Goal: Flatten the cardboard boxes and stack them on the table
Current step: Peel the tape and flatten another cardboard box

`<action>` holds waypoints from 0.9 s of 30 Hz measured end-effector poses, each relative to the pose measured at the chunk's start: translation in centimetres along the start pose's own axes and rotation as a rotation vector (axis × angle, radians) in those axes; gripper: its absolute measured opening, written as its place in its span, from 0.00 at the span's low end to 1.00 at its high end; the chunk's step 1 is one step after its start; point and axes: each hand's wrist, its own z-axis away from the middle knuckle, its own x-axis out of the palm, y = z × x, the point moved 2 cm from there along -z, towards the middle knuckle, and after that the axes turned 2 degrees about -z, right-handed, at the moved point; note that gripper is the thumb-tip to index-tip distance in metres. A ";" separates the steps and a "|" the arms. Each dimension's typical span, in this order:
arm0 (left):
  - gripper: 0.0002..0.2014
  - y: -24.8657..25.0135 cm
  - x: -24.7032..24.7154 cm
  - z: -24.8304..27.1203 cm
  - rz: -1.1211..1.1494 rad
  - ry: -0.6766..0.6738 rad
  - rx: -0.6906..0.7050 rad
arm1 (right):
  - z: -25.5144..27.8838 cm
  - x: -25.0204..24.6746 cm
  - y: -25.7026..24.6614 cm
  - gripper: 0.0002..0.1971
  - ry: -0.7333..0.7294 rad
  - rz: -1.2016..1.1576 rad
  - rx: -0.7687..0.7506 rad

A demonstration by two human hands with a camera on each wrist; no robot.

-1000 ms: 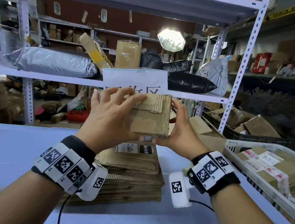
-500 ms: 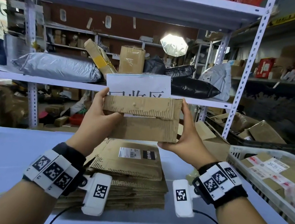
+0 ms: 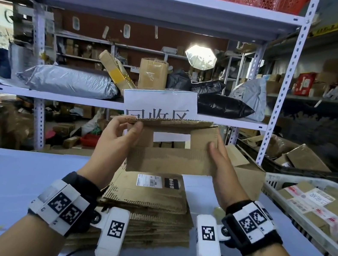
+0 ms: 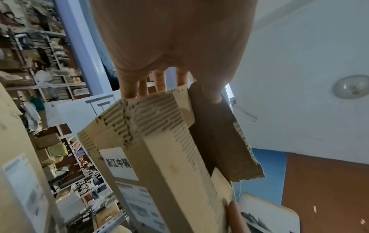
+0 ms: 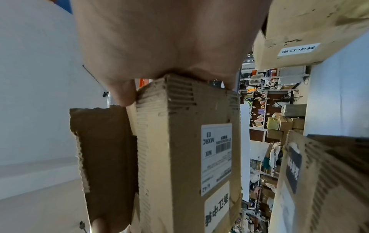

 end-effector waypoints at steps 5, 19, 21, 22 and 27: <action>0.21 -0.3 -0.2 -0.3 0.030 -0.002 0.023 | -0.2 -0.2 -0.3 0.21 -0.008 -0.090 0.031; 0.32 -0.2 -0.1 -0.2 0.096 0.057 -0.008 | 1.0 1.1 -1.0 0.68 -0.265 0.583 -0.059; 0.31 -0.2 -0.2 -0.3 0.083 0.059 -0.016 | 1.1 1.5 -0.9 0.69 -0.231 0.591 -0.099; 0.31 -0.2 -0.2 -0.3 0.073 0.055 -0.019 | 1.2 1.8 -0.9 0.69 -0.210 0.595 -0.121; 0.30 -0.3 -0.2 -0.2 0.055 0.044 -0.054 | 1.2 2.6 -0.8 0.69 -0.134 0.601 -0.226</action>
